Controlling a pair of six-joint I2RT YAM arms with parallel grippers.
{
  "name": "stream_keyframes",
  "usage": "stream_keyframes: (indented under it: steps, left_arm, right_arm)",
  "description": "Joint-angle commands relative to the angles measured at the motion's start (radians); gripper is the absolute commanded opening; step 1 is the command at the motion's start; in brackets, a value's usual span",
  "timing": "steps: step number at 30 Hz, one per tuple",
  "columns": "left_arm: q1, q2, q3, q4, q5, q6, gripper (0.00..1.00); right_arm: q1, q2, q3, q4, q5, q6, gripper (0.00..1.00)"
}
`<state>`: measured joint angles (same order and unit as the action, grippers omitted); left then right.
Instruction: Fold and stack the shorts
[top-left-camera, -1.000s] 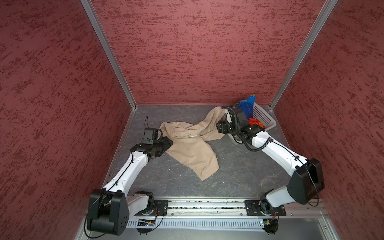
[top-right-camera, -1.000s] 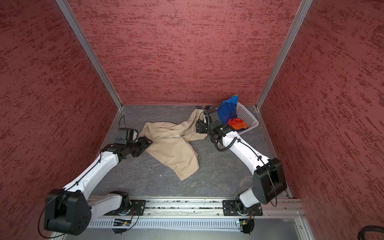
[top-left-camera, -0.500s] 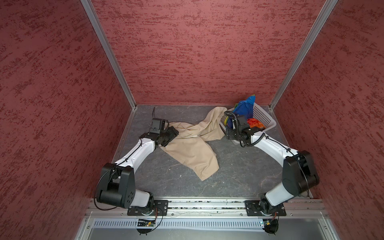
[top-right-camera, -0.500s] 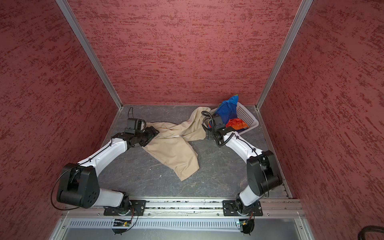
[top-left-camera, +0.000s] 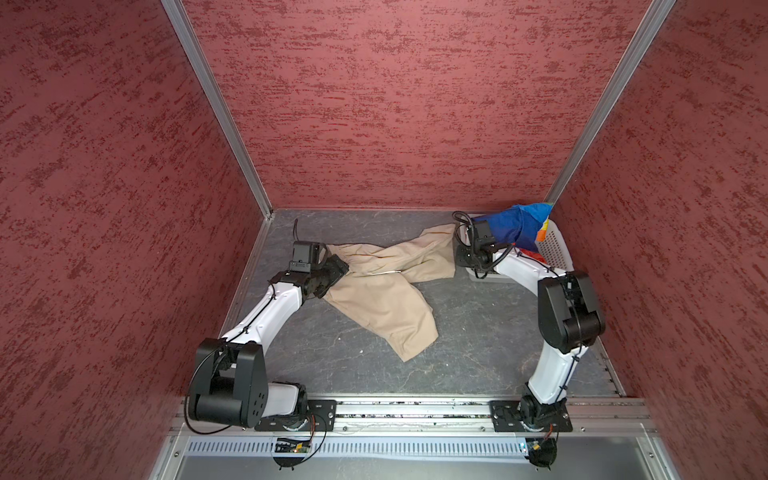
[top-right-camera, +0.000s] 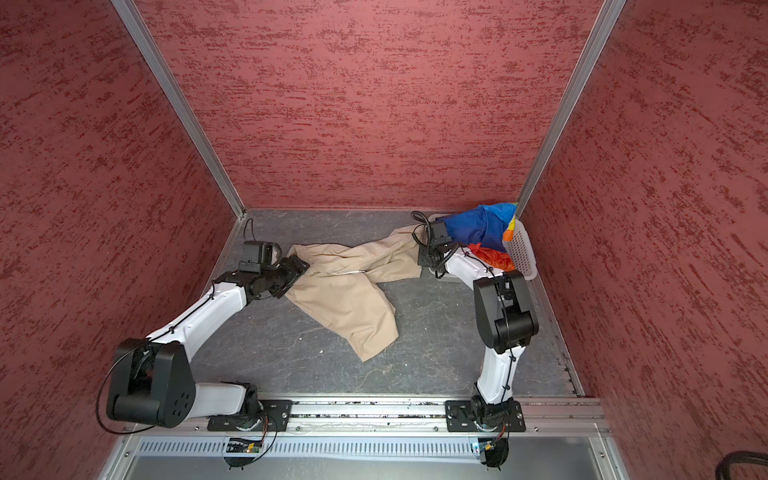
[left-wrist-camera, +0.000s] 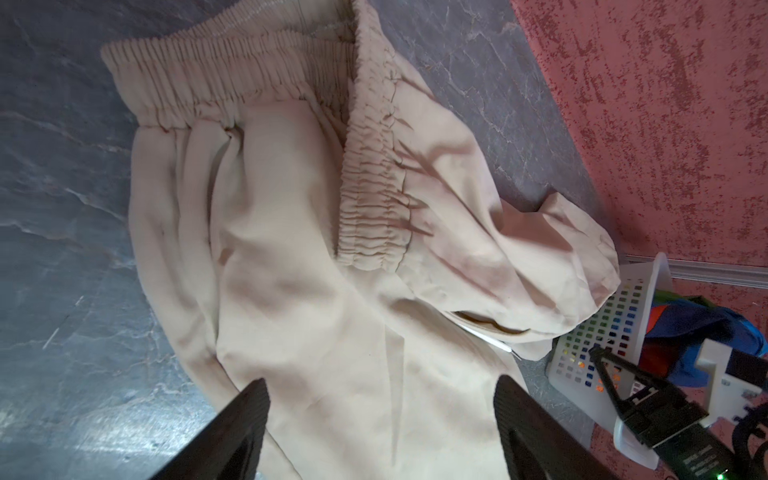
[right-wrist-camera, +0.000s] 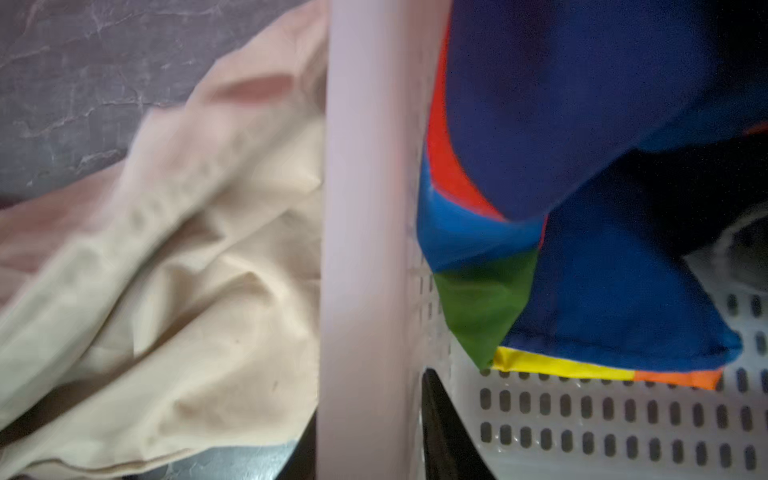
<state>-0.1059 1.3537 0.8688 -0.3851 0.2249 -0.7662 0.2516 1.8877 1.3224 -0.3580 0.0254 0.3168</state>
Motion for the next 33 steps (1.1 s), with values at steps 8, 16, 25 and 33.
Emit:
stream_keyframes:
  steps: [8,16,25,33]
  left_arm:
    - [0.03,-0.008,-0.027,-0.003,-0.003,0.016,0.86]
    - [0.041,-0.021,-0.026,-0.062,-0.058,0.033,0.82]
    - [0.121,0.052,0.011,-0.093,-0.16,0.044,0.64]
    - [0.18,0.351,0.225,-0.128,-0.173,0.101,0.73]
  right_arm:
    - [-0.015,0.13,0.191,-0.025,-0.056,-0.057,0.13]
    - [-0.018,0.112,0.254,-0.044,-0.08,-0.106,0.66]
    - [0.191,-0.248,0.113,-0.05,0.107,-0.164,0.75]
    - [0.405,-0.463,-0.104,-0.132,0.148,-0.167,0.72]
